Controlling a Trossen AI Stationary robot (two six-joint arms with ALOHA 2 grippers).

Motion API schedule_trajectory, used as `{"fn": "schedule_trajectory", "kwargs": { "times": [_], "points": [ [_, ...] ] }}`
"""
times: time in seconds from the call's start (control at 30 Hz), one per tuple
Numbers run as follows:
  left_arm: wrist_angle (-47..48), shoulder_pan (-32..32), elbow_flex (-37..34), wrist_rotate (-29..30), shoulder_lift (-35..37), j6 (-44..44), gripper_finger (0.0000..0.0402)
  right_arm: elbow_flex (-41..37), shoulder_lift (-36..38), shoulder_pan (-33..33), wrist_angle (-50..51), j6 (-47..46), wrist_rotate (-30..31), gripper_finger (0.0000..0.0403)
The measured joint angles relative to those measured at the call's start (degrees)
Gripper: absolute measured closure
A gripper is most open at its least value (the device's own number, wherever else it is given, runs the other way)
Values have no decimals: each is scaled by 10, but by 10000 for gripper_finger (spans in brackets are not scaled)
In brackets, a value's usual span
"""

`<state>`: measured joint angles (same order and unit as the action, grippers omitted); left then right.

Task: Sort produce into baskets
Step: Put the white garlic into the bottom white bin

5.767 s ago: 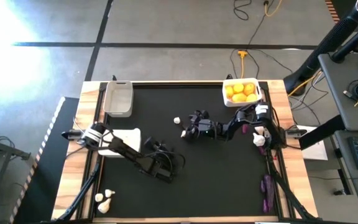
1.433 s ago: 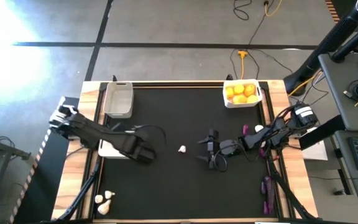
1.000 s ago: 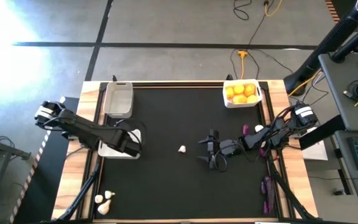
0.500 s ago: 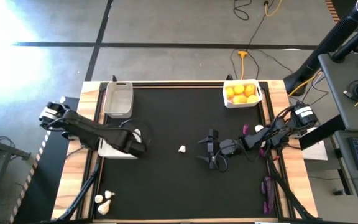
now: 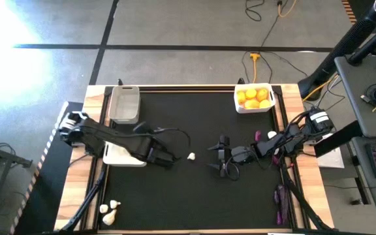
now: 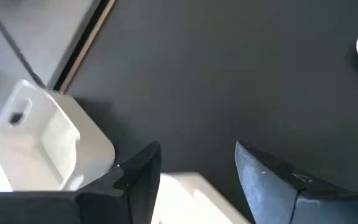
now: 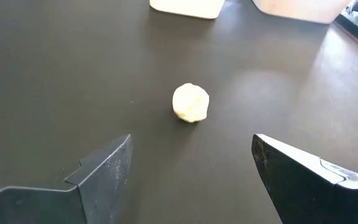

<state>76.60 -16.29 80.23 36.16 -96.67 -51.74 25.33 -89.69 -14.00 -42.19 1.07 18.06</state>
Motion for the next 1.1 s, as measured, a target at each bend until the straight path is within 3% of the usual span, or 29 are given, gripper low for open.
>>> {"fn": "schedule_trajectory", "kwargs": {
  "times": [0.17, 0.4, 0.6, 0.83, 0.97, 1.1],
  "points": [
    [-62, 1, 13, 21, -83, 67, 227, -13, 0, -3, 1, -16, 0, 78],
    [-164, 36, -1, -36, -158, 177, 228, -20, 0, -4, 4, -44, 0, 78],
    [-160, 72, 1, -36, -151, 238, 229, -23, 1, -6, 4, -47, 0, 78],
    [-146, 145, -10, 14, -69, 275, 229, -23, 1, -7, 5, -39, 0, 78],
    [-282, 161, -65, -8, -8, 273, 229, -24, 1, -7, 21, -34, 0, 78],
    [-534, 140, -178, -110, 24, 278, 229, -26, 1, -7, 36, -40, 0, 78]
  ]
}}
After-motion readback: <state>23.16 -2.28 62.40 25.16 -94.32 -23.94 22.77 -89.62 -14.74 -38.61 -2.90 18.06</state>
